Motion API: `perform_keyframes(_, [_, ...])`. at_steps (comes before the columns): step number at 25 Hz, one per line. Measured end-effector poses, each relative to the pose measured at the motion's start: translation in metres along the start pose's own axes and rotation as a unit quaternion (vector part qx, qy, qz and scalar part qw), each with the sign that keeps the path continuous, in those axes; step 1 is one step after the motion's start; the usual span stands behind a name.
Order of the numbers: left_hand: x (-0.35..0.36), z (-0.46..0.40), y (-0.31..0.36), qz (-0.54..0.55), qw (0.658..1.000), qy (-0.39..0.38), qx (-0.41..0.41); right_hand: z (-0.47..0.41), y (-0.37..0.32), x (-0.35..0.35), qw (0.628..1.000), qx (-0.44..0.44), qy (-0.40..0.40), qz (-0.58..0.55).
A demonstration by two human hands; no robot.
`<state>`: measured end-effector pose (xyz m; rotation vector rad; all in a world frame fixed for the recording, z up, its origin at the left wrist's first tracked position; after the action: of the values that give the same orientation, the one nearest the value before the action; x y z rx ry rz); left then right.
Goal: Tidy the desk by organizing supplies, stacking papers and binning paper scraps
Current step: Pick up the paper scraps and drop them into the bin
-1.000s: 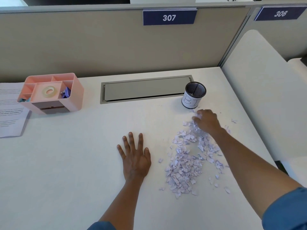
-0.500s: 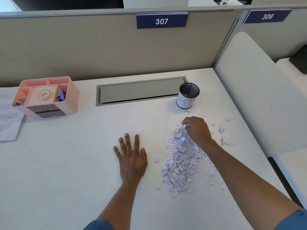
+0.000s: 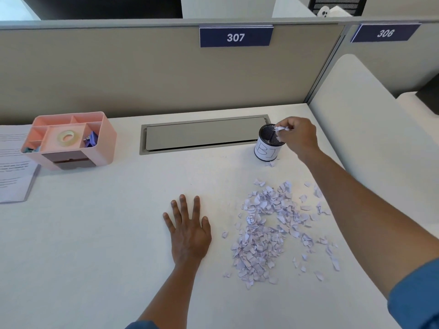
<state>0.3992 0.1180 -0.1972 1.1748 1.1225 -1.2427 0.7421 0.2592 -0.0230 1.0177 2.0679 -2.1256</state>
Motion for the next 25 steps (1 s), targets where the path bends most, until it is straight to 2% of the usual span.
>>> perform_keyframes(6, [0.002, 0.0, 0.0, 0.0, 1.0, -0.004, -0.003, -0.023, 0.002, 0.016, 0.997, -0.023, -0.038, 0.059])
perform_keyframes(12, [0.002, -0.001, -0.001, -0.004, 1.0, -0.007, -0.003, -0.021, 0.003, 0.019, 0.998, -0.017, -0.034, 0.043])
perform_keyframes(16, [0.001, 0.0, 0.0, 0.0, 1.0, -0.009, -0.001, -0.007, 0.0, -0.004, 0.996, -0.049, 0.073, 0.01])
perform_keyframes(19, [0.0, 0.0, 0.0, 0.0, 1.0, -0.009, -0.001, 0.008, 0.046, -0.019, 0.991, 0.029, 0.125, 0.045])
perform_keyframes(22, [0.0, -0.001, 0.0, 0.003, 1.0, -0.009, 0.0, 0.02, 0.108, -0.008, 0.982, 0.158, 0.03, 0.1])
perform_keyframes(25, [0.0, -0.001, 0.0, 0.004, 1.0, -0.005, -0.001, 0.029, 0.122, 0.023, 0.974, 0.146, -0.096, 0.147])
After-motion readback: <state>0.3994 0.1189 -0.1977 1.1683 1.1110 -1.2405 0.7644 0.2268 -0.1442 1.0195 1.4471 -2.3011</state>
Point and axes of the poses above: each hand's wrist, its own z-axis away from the middle knuckle, its own x-axis out of the palm, y = z × x, the point moved 8 cm from there along -z, towards the middle knuckle, and after that the axes turned 14 degrees about -z, right-handed, at the moved point
